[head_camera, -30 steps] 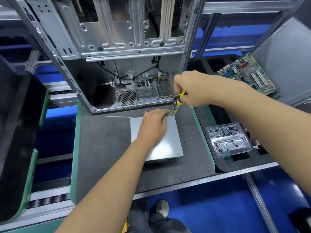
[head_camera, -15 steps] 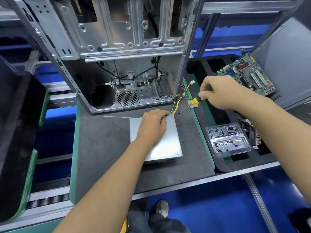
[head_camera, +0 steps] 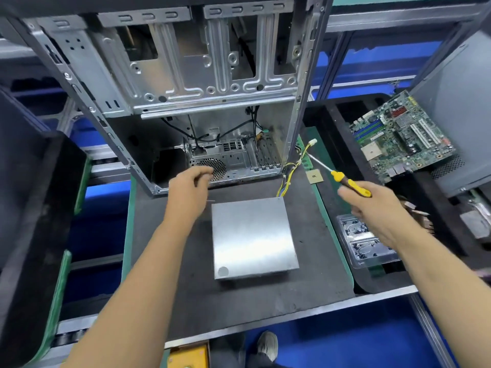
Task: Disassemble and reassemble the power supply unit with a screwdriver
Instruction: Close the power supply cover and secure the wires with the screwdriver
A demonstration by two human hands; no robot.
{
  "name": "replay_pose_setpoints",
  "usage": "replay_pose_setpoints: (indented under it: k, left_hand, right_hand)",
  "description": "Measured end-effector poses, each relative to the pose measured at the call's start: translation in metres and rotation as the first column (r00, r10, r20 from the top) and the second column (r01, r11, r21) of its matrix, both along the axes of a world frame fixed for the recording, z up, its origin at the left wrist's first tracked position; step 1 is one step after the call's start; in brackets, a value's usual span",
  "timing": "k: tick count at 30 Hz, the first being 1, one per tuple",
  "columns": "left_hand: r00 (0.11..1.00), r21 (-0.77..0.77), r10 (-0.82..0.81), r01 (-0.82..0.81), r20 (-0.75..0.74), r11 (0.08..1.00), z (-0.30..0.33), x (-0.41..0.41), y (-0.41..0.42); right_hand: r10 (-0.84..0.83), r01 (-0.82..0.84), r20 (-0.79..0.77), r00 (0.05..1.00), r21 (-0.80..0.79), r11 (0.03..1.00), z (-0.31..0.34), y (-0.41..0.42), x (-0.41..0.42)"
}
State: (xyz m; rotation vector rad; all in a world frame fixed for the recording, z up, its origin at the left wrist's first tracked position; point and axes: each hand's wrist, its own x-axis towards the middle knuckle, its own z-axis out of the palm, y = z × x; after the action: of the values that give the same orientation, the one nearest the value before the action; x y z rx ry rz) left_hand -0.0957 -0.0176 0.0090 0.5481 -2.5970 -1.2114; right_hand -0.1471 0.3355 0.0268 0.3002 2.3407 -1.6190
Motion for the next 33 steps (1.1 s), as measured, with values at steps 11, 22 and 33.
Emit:
replay_pose_setpoints:
  k: [11, 22, 33]
  left_hand:
    - [0.575, -0.365, -0.414, 0.796, 0.705, 0.484, -0.021, -0.092, 0.022]
    - [0.570, -0.515, -0.296, 0.820, 0.766, 0.247, -0.022, -0.090, 0.039]
    - [0.867, 0.085, -0.495, 0.489, 0.064, 0.868, 0.018, -0.046, 0.078]
  right_hand:
    - [-0.096, 0.109, 0.069, 0.993, -0.213, 0.971, -0.051, -0.020, 0.018]
    - [-0.091, 0.102, 0.053, 0.994, -0.277, 0.955, -0.058, -0.019, 0.033]
    - [-0.111, 0.075, -0.150, 0.982, -0.226, 0.971, -0.025, -0.055, 0.054]
